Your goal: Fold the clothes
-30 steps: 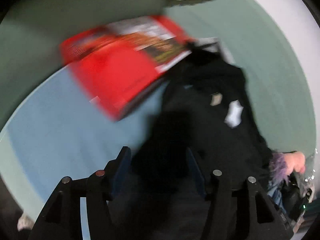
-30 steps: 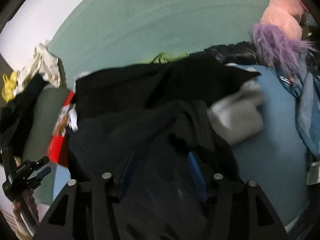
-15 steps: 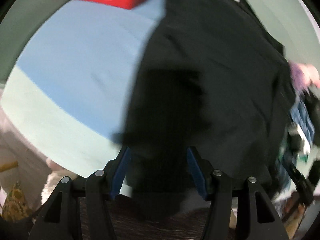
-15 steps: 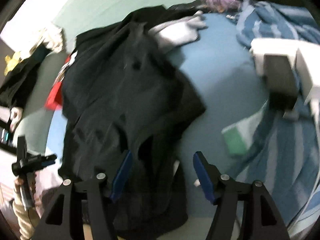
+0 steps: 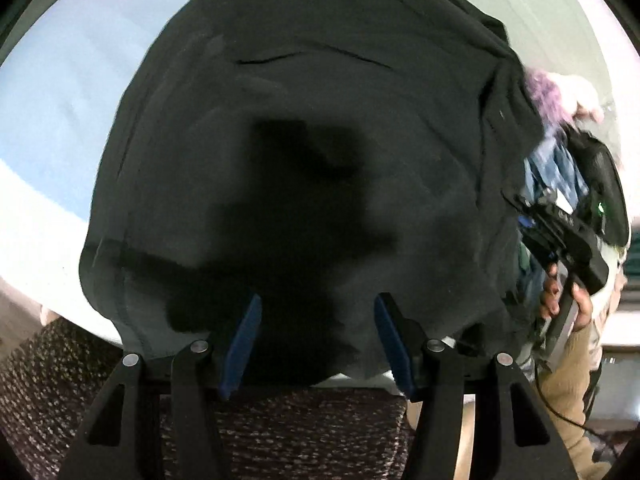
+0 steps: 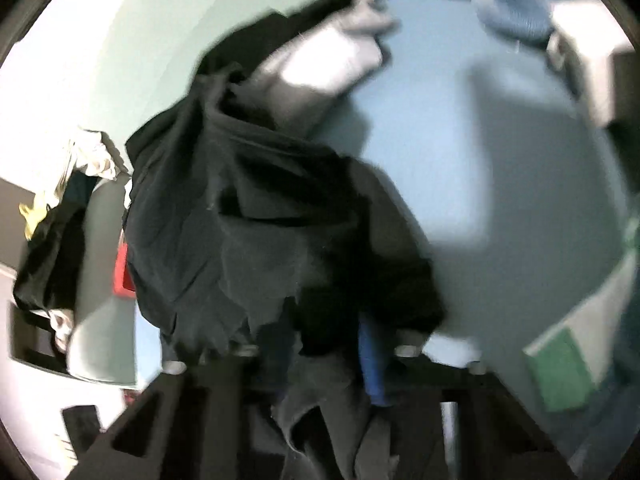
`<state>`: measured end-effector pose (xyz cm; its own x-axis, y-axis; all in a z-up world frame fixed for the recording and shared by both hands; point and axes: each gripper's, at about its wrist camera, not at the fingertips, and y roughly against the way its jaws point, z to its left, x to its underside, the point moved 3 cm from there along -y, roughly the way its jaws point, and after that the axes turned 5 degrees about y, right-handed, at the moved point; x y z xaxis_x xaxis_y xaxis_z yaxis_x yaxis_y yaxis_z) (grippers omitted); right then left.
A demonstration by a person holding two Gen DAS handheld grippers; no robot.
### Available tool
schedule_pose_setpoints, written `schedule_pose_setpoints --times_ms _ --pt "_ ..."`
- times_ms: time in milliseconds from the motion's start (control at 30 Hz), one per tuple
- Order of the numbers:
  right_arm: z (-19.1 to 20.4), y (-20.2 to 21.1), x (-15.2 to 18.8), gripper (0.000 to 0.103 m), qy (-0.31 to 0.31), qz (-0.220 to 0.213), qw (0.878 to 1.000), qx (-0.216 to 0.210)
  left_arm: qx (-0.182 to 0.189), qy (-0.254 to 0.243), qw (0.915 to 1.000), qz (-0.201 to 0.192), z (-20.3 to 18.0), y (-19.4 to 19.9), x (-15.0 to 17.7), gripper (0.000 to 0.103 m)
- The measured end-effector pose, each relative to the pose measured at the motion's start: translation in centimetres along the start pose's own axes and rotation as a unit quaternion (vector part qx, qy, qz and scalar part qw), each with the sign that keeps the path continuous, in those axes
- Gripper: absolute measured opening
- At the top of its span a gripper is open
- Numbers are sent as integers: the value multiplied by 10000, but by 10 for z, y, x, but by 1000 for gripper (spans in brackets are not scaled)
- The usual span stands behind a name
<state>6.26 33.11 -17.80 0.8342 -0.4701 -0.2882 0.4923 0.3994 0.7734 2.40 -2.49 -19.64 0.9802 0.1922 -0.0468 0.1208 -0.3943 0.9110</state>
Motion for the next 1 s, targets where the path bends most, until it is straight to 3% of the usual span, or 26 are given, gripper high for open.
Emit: schedule_pose_setpoints --times_ms 133,267,367,400,467,533,567,600,667,733,800,900,1000 --pt "3 20 -14 10 315 -229 9992 -3 -82 319 9994 46 19 -5 0 60" --pt "3 73 -63 9 393 -986 9942 193 -200 560 9980 194 31 -18 -2 60" --pt "9 114 -102 9 665 -1547 9820 860 -104 664 9975 209 33 -20 -4 60" --pt "11 126 -111 2 697 -1739 9762 1096 -74 680 9975 203 33 -20 -4 60" --pt "15 149 -128 2 759 -2117 9618 1564 -54 671 9975 225 33 -20 -4 60" --pt "19 173 -146 19 817 -2487 9436 2027 -29 682 9974 221 32 -21 -2 60" --pt "21 185 -155 41 845 -2668 9332 2255 -9 686 9974 208 32 -20 -1 60" --pt "23 190 -155 45 865 -2595 9351 2253 11 690 9974 195 33 -20 0 60" --pt "29 184 -137 46 1033 -2147 9567 1672 49 699 9974 175 33 -20 2 60" --pt "34 161 -94 46 1206 -1257 9808 875 82 731 9972 166 33 -20 3 60" --pt "28 136 -40 49 1071 -405 9927 382 103 755 9970 160 32 -20 5 60" --pt "15 101 39 50 737 724 9945 -172 96 763 9969 176 30 -17 8 60" --pt "-3 78 93 50 194 1305 9906 -362 45 825 9965 128 31 -8 12 60"
